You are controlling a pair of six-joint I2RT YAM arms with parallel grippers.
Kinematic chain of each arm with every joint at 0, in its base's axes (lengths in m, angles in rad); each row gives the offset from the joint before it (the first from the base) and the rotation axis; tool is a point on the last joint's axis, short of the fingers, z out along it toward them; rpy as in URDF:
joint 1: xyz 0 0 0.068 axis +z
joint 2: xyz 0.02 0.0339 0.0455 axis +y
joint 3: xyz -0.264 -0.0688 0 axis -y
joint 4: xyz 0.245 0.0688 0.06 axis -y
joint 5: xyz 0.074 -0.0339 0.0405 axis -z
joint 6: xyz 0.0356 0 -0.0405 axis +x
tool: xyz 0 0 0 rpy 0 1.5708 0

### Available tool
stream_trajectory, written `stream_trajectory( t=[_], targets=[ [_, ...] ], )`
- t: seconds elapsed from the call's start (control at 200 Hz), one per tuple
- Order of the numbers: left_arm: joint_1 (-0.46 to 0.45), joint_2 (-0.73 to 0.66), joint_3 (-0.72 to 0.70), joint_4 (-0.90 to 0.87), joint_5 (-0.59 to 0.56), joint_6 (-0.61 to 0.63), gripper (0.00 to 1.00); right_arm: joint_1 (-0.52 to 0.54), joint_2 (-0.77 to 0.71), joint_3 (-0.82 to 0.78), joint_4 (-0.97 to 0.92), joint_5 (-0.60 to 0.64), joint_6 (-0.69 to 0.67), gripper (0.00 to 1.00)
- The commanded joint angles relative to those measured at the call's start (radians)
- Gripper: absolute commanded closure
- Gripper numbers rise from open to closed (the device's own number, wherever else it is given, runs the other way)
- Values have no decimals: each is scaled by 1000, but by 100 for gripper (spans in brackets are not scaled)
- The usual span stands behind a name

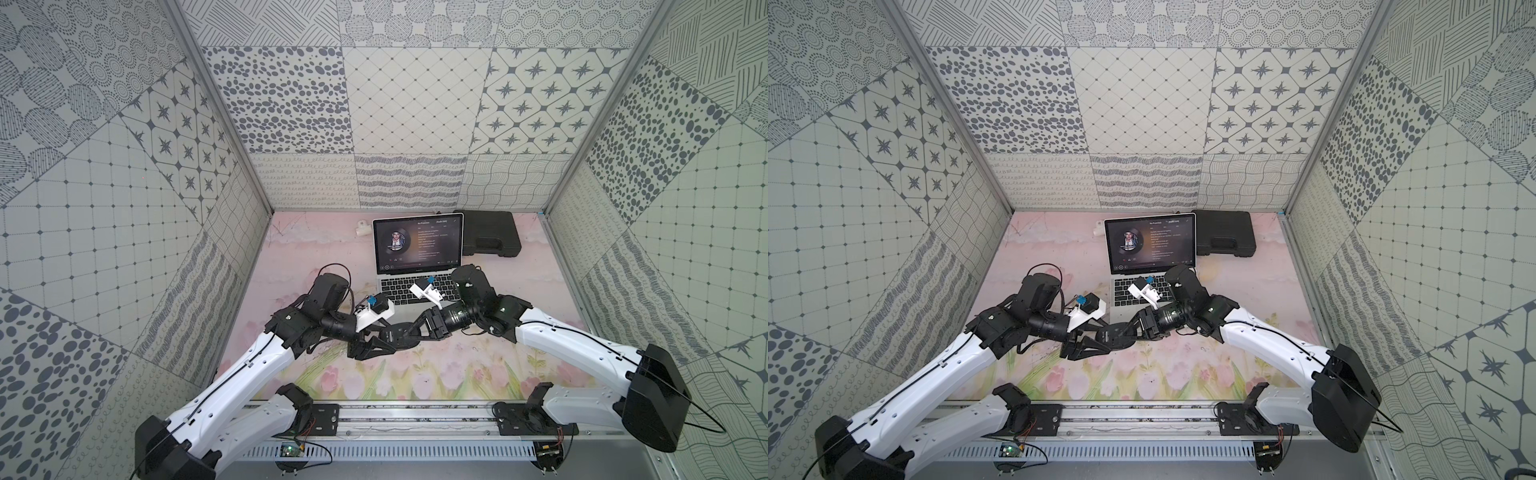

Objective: Remove the wireless mouse receiver from the laptop
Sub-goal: Close the lid on the mouse.

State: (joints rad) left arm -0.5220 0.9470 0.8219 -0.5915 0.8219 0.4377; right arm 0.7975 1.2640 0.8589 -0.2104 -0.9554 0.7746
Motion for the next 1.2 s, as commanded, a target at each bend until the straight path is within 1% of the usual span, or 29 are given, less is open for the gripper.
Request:
stream_trajectory(
  t=[0.0,0.135,0.255,0.285,0.405,0.47,0.62,0.745,0.87,0.97,1.05,1.09,1.141,1.196],
  targets=[
    [19,-6,16,119,85,-37,100,22,28,15,76,31,-2,60],
    [19,-9,11,120,78,-37,100,22,28,-10,175,6,49,64],
    [19,-5,12,127,77,-46,100,22,27,-14,181,3,55,63],
    [19,-4,14,126,79,-48,100,22,28,-14,181,3,58,61],
    [19,1,16,118,77,-45,100,22,31,-7,146,18,47,42],
    [19,-2,16,119,73,-44,100,22,30,0,125,23,35,34],
    [19,-4,15,119,71,-44,100,22,32,13,106,28,28,31],
    [18,-1,13,116,70,-41,100,14,20,19,84,26,26,21],
    [19,-2,13,115,68,-41,100,-34,-31,-3,63,13,26,12],
    [19,1,13,114,67,-42,100,-80,-89,-27,43,5,25,11],
    [19,3,14,113,66,-42,100,-90,-118,-32,9,3,7,11],
    [19,4,16,113,64,-42,100,-90,-123,-31,-7,4,1,13],
    [19,4,16,113,65,-43,100,-90,-123,-39,-11,1,3,18],
    [20,4,16,112,62,-44,100,-89,-120,-46,-11,-4,3,21]
  ],
)
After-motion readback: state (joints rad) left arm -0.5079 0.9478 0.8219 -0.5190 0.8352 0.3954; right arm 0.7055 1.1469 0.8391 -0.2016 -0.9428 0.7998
